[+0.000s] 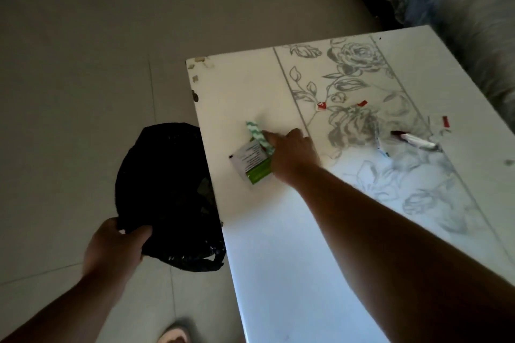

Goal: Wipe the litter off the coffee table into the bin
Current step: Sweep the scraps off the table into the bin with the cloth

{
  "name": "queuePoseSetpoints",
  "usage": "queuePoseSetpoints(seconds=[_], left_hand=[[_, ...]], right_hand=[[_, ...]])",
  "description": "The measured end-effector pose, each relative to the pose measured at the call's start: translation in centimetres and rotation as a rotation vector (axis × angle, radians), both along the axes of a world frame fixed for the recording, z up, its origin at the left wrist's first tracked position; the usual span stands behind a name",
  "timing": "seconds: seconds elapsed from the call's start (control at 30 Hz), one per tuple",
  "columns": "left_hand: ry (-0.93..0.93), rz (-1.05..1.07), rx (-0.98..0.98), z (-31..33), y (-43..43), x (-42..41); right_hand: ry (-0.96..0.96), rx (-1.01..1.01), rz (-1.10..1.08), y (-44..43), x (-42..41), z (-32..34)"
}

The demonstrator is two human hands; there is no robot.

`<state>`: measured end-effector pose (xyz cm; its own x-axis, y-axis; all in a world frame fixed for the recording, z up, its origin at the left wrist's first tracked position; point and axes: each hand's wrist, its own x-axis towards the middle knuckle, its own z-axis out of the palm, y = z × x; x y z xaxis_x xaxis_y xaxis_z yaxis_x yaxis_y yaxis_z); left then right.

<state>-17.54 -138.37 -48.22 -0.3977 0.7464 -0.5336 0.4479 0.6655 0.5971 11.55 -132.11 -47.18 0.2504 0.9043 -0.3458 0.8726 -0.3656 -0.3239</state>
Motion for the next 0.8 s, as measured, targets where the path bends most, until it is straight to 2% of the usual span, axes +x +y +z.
queuePoseSetpoints(seconds=[0.17, 0.33, 0.4, 0.47, 0.63, 0.8], left_hand=[[0.007, -0.006, -0.017, 0.0, 0.1, -0.4], [0.036, -0.06, -0.028, 0.6, 0.6, -1.4], [0.032, -0.067, -0.029, 0.7, 1.2, -2.1], [0.035, -0.086, -0.032, 0.7, 1.9, -2.8], [-0.004, -0.124, -0.056, 0.1, 5.0, -5.0], [-0.028, -0.125, -0.113, 0.3, 11.1, -6.8]], right_hand=[[0.186, -0.044, 0.169, -2.6, -9.1, 0.0], [0.367, -0.071, 0.079, -5.0, -13.3, 0.6], [0.415, -0.028, -0.048, -6.2, -13.0, 0.8], [0.474, 0.054, -0.307, -7.0, -11.3, 1.0], [0.16, 0.186, -0.748, -7.7, -5.3, 0.5], [0.123, 0.093, -0.942, -5.1, -5.1, 0.8]])
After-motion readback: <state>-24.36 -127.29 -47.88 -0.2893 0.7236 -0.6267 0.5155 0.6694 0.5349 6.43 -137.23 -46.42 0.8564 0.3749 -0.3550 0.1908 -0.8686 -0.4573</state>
